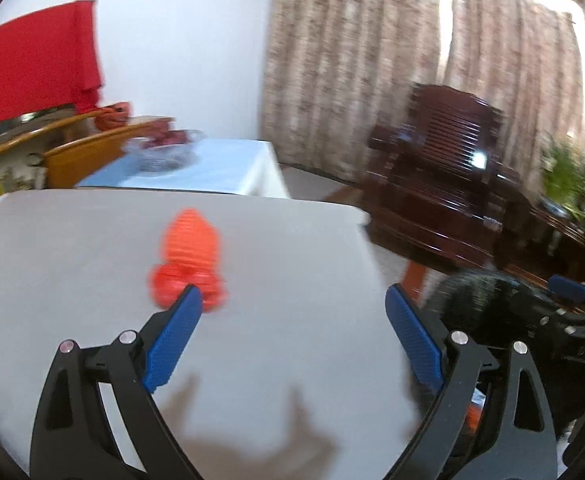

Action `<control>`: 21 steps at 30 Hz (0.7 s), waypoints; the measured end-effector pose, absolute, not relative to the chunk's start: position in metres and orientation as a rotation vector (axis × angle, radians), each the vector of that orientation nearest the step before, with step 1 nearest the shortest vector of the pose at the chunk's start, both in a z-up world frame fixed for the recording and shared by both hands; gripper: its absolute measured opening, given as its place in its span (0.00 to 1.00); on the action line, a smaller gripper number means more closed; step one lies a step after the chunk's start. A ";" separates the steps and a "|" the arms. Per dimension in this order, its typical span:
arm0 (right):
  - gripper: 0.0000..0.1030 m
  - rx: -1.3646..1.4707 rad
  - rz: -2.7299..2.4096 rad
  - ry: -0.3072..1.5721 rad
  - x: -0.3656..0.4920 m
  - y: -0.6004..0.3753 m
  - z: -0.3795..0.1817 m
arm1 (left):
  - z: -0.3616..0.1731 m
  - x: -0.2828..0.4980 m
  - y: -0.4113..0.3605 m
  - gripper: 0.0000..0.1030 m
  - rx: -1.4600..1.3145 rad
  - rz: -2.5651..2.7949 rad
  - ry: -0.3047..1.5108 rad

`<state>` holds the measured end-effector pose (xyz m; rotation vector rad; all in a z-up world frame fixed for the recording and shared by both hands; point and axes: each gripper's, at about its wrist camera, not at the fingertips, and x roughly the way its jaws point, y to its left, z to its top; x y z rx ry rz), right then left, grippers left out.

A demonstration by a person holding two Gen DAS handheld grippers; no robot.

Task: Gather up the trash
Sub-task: 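Return both tools to the orange mesh and red plastic bag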

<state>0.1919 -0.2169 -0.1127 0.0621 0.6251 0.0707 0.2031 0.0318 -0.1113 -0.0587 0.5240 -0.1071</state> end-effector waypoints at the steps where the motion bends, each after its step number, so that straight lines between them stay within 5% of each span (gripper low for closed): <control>1: 0.94 0.063 0.094 0.615 0.198 -0.205 -0.111 | -0.110 0.204 0.043 0.88 -0.066 -0.083 0.521; 11: 0.94 0.051 0.225 0.554 0.253 -0.111 -0.122 | -0.116 0.226 0.134 0.88 -0.113 0.067 0.526; 21: 0.94 0.027 0.207 0.573 0.308 -0.074 -0.153 | -0.156 0.285 0.147 0.87 -0.118 0.056 0.611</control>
